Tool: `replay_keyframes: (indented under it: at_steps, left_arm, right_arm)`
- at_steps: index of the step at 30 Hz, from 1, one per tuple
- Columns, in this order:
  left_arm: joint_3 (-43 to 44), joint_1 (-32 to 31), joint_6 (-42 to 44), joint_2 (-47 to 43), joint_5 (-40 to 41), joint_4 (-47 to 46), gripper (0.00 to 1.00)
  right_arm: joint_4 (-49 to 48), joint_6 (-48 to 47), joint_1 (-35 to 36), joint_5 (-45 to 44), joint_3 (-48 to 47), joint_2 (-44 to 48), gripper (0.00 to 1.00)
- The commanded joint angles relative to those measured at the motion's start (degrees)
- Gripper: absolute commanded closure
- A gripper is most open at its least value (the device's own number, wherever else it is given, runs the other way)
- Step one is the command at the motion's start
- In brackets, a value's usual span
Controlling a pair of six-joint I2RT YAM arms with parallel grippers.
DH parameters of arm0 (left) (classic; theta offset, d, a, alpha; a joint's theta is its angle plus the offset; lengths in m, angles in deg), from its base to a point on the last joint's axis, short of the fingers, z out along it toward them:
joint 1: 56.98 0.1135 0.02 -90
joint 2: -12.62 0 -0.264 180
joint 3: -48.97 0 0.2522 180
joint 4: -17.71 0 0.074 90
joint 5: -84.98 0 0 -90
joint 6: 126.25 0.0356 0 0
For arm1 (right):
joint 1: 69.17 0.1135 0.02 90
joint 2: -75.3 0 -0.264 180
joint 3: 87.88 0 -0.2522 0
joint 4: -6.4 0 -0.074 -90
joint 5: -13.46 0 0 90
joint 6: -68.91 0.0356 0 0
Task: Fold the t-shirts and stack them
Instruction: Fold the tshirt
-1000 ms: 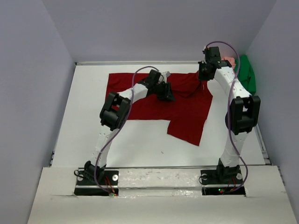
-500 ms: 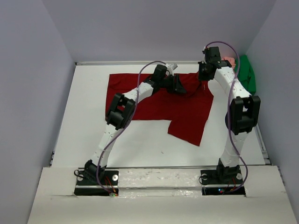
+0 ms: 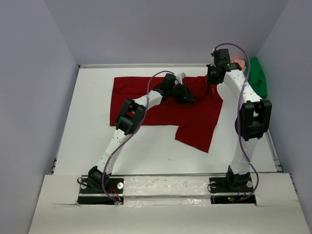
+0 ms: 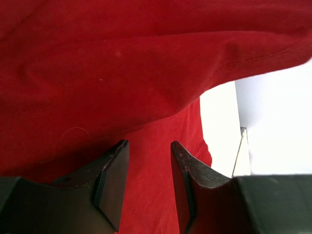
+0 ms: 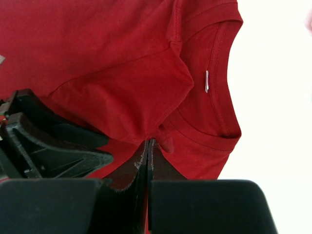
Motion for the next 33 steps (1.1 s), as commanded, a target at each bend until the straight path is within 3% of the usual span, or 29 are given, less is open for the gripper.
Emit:
replay_keyframes:
  at_steps: [1,20,24,33]
  left_arm:
    - [3.4,-0.3,-1.9,-0.4,-2.5,-2.9,0.51]
    - [3.8,-0.3,-3.2,1.2,1.2,-1.9,0.51]
    - [3.8,-0.3,-1.3,0.4,2.5,0.9,0.50]
    - [3.3,-0.2,4.2,-2.4,14.6,13.3,0.50]
  right_arm:
    - [-0.4,-0.8,-0.3,1.1,-1.3,2.0,1.00]
    - [-1.9,-1.2,-0.3,1.0,1.4,3.8,1.00]
    - [-2.0,-1.1,-0.3,0.8,1.5,3.8,1.00]
    - [-2.2,-0.7,-0.3,1.1,1.6,3.6,1.00]
